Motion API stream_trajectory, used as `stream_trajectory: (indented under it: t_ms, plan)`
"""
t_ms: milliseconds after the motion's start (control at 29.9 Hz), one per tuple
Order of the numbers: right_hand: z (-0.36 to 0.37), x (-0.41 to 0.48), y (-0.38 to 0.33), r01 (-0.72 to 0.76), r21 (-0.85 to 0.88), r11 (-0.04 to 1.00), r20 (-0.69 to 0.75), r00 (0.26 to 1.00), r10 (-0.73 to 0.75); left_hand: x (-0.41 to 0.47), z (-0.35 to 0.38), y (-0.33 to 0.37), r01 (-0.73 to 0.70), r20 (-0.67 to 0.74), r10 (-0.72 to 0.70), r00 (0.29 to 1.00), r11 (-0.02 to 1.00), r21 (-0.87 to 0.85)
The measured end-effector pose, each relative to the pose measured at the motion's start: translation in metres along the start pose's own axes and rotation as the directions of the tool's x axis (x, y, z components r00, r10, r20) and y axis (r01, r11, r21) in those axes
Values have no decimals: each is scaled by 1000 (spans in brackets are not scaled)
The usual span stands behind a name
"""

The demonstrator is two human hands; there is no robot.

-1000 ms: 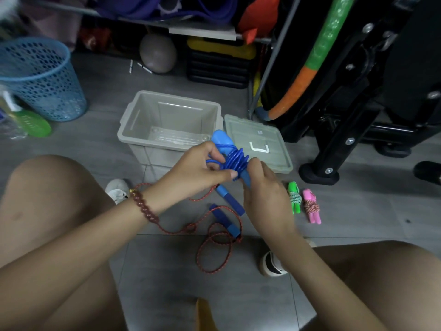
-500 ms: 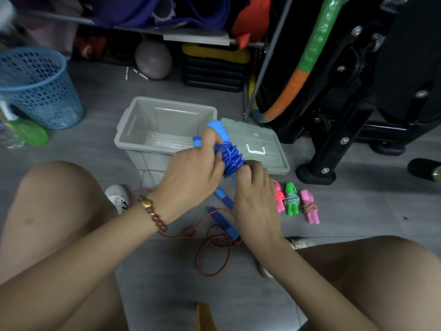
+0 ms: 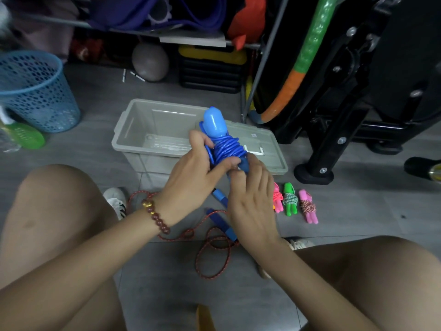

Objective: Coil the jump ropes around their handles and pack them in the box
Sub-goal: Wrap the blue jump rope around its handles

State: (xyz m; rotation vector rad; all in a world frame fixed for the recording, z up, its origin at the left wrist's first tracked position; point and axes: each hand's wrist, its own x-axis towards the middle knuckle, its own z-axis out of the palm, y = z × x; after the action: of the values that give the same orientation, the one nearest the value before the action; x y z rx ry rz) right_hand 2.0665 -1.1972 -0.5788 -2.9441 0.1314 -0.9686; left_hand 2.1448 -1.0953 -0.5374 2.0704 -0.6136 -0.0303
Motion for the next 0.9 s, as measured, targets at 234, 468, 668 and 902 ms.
stream_trajectory:
  t_ms: [234,468,668,902]
  plan:
    - [-29,18,23,-20,477,879,50,999,-4,13,-16,-11,-132,80,121,989,981,145]
    - [-35,26,42,-278,789,548,384,920,-85,-6,-9,-9,-326,444,192,875,912,248]
    - [-31,21,41,-350,785,510,423,905,-30,-9,-8,-13,-207,498,125,858,972,114]
    - [-30,20,42,-340,806,484,398,917,-19,-9,-7,-26,115,519,105,849,920,-375]
